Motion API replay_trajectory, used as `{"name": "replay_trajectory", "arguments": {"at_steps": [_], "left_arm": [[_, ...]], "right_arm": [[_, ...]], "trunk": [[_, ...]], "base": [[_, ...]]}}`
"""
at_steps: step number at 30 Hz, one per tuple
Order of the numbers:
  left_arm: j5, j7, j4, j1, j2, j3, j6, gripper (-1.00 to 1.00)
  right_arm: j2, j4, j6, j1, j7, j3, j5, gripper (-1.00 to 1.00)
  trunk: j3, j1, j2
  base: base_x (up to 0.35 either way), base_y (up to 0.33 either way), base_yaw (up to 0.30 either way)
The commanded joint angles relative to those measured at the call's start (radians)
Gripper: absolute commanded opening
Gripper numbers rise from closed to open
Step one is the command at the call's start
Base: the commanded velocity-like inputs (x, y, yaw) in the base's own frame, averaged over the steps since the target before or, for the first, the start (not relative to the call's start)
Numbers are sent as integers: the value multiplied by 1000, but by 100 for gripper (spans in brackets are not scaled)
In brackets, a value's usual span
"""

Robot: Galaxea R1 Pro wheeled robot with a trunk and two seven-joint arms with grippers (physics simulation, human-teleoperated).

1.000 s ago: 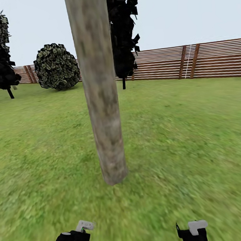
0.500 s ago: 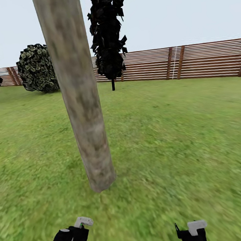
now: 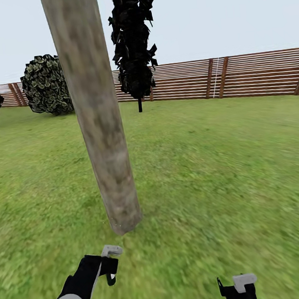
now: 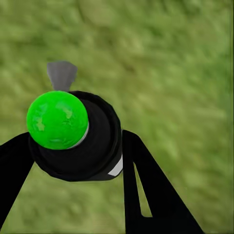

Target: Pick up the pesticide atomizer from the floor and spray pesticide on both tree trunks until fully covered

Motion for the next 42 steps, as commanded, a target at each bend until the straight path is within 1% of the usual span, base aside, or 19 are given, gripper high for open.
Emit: {"name": "replay_trajectory", "arguments": {"at_steps": [1, 4, 6, 10, 13, 16, 17, 19, 21, 23, 26, 28, 30, 32, 34, 36, 39, 41, 42], "left_arm": [[0, -3, -4, -10, -4, 0, 1, -100], [0, -5, -6, -31, -2, 0, 5, -100], [-2, -6, -9, -41, 10, 3, 8, -100], [-2, -5, -27, -39, 17, 3, 7, -100], [-1, -4, -30, -40, -2, -1, 6, -100], [-1, -6, -32, -50, -31, -3, 6, -100], [-1, -7, -33, -51, -28, -1, 8, -100], [-3, -8, -38, -61, -8, 3, 9, -100], [-2, -9, -39, -69, 49, 1, 12, -100], [-2, -9, -40, -69, 34, -1, 11, -100], [-4, -9, -41, -72, -32, -3, 12, -100], [-4, -10, -43, -75, -38, -4, 13, -100], [-3, -12, -46, -88, -30, -3, 18, -100], [-3, -16, -53, -109, 18, -3, 56, -100], [-3, -16, -54, -113, 42, -4, 74, -100], [-5, -17, -55, -114, 42, -16, 84, -100], [-3, -23, -56, -116, 25, -48, 86, -100], [-2, -51, -73, -126, 9, -62, 88, -100], [-3, -67, -87, -134, 13, -63, 89, -100]], "right_arm": [[-1, 0, 0, 0, 0, 0, 0, 100], [-2, 0, 0, 0, 0, -1, 0, 100], [-3, 0, 0, 0, -1, -1, 0, 100], [-4, 0, 0, 0, -1, -2, 0, 100], [-5, -1, 0, 0, -1, -2, -1, 100], [-3, -1, 0, 0, -1, -2, -1, 100], [-3, -2, 0, 0, 0, -2, 0, 100], [-3, -2, 0, 0, -1, -2, 0, 100], [-5, -2, 0, 0, -1, -2, -1, 100], [-6, -2, 0, 0, -1, -2, -1, 100], [-7, -1, 0, 0, -1, -2, -1, 100], [-8, 0, 0, 0, -1, -2, 0, 100], [-8, 0, 0, 0, -1, -2, 0, 100], [-8, 0, 0, 0, -1, -2, 0, 100], [-8, 0, 0, 0, -1, -2, 0, 100], [-8, 0, 0, 0, -1, 0, 0, 100], [-8, 0, 0, 0, -1, 0, 0, 100], [-8, 0, 0, 0, -1, 0, 0, 100], [-7, 0, 0, 0, -1, 0, 0, 100]], "trunk": [[0, 0, 0], [0, 0, 0], [0, 0, 0], [0, 0, 0], [0, 0, 0], [0, 0, 0], [0, 0, 0], [0, 0, 0], [0, 0, 0], [0, 0, 0], [0, 0, 0], [0, 0, 0], [0, 0, 0], [0, 0, 0], [0, 0, 0], [0, 0, 0], [0, 0, 0], [0, 0, 0], [0, 0, 0]], "base": [[0, 0, 0], [0, 0, 0], [135, 15, 0], [260, 72, 0], [66, 21, 0], [15, 5, 0], [2, 1, 0], [1, 0, 0], [0, 0, 0], [0, 0, 0], [0, 0, 0], [0, 0, 0], [0, 0, 0], [0, 0, 0], [0, 0, 0], [-95, 13, 0], [-269, 53, 0], [-97, 17, 0], [-24, 4, 0]]}}
